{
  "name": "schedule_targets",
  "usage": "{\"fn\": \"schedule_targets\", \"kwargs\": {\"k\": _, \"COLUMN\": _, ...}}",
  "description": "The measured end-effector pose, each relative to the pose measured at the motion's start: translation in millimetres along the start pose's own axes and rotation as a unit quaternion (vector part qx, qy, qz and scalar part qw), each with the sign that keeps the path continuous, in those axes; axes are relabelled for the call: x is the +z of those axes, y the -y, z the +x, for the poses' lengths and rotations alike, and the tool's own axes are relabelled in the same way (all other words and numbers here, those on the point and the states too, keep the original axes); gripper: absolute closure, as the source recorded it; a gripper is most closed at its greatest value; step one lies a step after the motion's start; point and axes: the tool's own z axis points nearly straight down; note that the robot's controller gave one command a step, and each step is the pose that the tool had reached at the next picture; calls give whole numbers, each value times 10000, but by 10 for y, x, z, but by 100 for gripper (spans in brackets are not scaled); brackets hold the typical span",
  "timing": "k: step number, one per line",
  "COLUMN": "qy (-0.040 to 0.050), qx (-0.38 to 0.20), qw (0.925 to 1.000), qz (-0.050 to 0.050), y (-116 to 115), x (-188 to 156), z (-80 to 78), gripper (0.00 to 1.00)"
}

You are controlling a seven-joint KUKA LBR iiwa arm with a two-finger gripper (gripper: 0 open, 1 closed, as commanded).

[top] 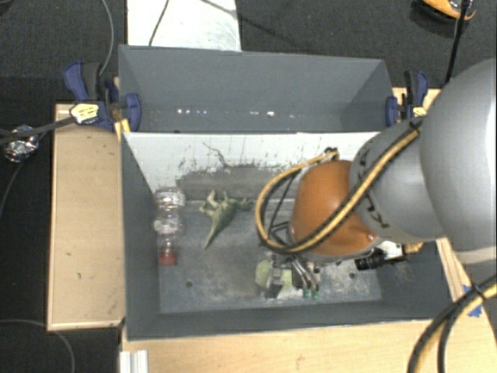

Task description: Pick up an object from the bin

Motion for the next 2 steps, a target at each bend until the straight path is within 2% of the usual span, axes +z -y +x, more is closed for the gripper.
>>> {"fn": "schedule_targets", "kwargs": {"k": 1, "qy": -25, "qx": 1, "qw": 10000, "qz": 6, "y": 4, "x": -107, "z": 12, "gripper": 100}}
{"fn": "schedule_targets", "kwargs": {"k": 2, "qy": -5, "qx": 0, "qw": 10000, "qz": 0, "y": 1, "x": -274, "z": 2, "gripper": 100}}
